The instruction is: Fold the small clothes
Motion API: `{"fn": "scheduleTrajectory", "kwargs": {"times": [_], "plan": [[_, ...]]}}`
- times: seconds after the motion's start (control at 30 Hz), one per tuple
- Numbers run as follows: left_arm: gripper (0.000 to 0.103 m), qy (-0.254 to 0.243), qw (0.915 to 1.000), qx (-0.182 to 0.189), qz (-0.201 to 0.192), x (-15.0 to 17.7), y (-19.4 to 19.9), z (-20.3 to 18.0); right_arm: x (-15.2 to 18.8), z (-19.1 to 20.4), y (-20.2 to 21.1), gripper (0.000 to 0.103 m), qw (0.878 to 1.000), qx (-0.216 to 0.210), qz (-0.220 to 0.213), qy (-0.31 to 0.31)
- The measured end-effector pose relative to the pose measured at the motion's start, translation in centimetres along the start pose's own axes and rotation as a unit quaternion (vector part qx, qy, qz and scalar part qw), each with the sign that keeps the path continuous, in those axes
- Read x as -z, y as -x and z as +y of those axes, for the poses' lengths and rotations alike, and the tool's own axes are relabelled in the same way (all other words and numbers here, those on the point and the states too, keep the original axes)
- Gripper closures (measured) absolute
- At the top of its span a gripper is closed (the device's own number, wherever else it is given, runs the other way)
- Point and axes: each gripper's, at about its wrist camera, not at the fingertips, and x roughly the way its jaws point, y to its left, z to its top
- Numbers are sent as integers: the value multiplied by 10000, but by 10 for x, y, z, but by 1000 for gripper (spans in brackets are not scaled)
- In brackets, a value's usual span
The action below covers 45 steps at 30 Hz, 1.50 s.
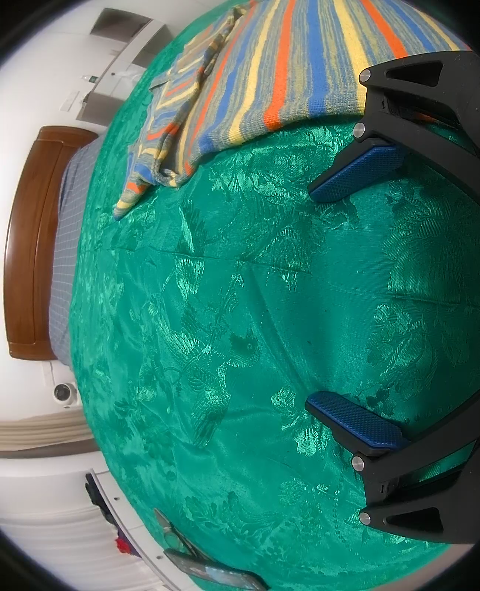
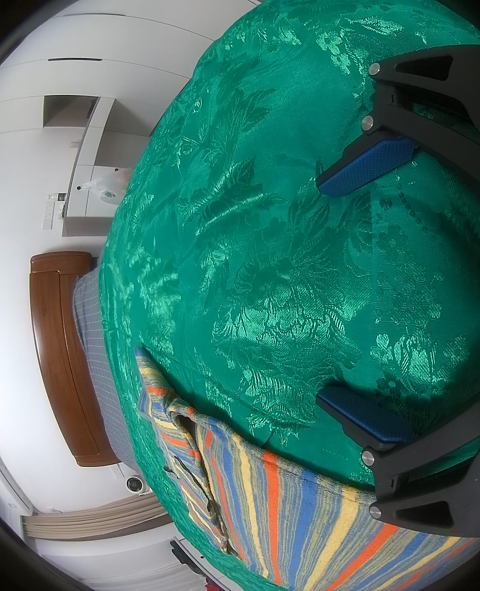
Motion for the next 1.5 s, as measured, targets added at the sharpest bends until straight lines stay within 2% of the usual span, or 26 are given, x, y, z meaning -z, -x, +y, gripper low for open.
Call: {"fn": "scheduleTrajectory", "kwargs": {"times": [0.47,0.63,0.8,1.07,1.4,1.5], "plan": [[1,-18,10000,-41,-4,0,1,0,0,-1,-1,1,10000,17,1,-1],[1,-145,9979,-586,212,-10,19,-11,0,-1,0,1,10000,21,-6,2],[1,-118,9983,-575,-55,-21,57,-22,0,-1,0,1,10000,31,-8,0],[1,-299,9973,-617,-279,-31,90,-49,0,-2,1,1,10000,64,-22,-1],[1,-402,9963,-648,-389,-37,108,-63,0,-2,0,1,10000,67,-24,-1],[1,-487,9970,-549,-264,-32,105,-64,0,-1,1,1,10000,64,-14,1]]}}
